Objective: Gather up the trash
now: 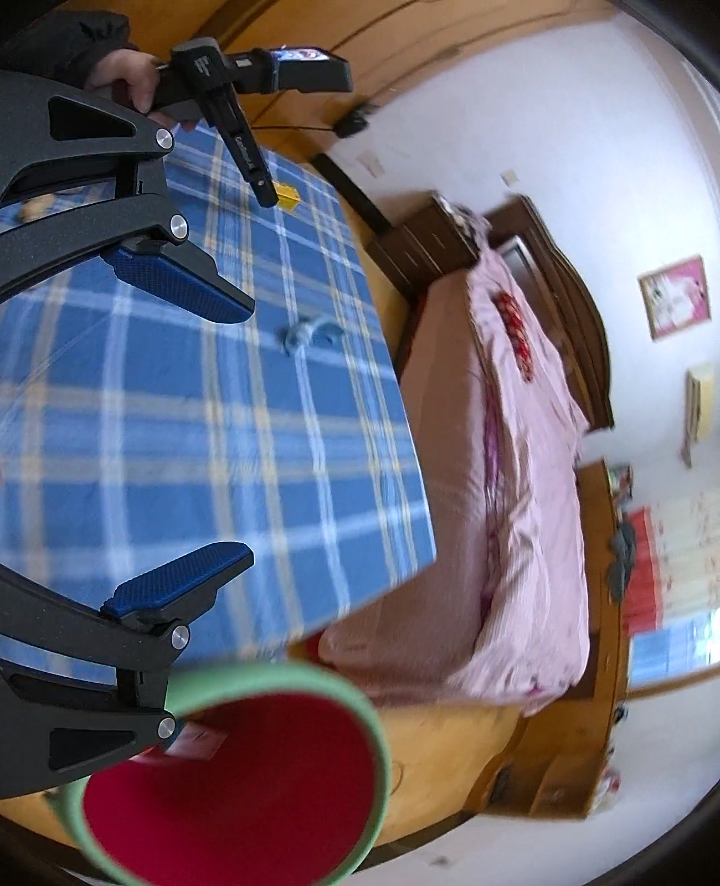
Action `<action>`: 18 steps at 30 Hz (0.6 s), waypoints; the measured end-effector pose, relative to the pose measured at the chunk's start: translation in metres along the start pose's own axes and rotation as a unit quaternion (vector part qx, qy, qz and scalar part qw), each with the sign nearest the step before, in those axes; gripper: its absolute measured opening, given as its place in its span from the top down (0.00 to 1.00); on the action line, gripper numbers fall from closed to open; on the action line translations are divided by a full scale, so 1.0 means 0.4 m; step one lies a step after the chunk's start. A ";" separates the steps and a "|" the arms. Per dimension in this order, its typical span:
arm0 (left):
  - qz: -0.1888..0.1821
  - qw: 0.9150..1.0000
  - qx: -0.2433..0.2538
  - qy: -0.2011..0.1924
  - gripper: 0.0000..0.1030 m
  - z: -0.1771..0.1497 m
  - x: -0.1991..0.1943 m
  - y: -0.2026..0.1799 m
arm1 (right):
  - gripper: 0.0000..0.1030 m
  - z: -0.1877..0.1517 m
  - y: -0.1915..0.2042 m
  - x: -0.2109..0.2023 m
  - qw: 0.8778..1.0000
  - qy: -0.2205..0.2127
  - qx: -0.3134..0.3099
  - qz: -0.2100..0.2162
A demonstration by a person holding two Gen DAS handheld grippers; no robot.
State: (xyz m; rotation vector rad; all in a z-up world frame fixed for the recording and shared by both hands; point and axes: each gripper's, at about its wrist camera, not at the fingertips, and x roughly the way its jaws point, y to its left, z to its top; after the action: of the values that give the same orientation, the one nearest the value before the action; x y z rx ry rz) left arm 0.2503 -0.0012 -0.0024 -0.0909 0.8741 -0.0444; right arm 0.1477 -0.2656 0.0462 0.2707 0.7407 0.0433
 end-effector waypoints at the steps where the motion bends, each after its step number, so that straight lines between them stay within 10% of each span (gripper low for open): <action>1: 0.004 1.000 -0.003 -0.001 0.73 -0.001 0.005 0.005 | 0.20 0.001 0.012 0.016 1.000 0.004 -0.003 0.003; 18: 0.018 1.000 -0.017 -0.003 0.73 -0.032 0.049 0.050 | 0.57 0.046 0.184 0.333 0.993 0.067 -0.099 0.018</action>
State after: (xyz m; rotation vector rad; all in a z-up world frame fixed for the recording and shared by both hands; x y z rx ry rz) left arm 0.2532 0.0164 -0.0275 -0.1079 0.8700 0.0042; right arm 0.2627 -0.1808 -0.0098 0.0918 0.8578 0.1699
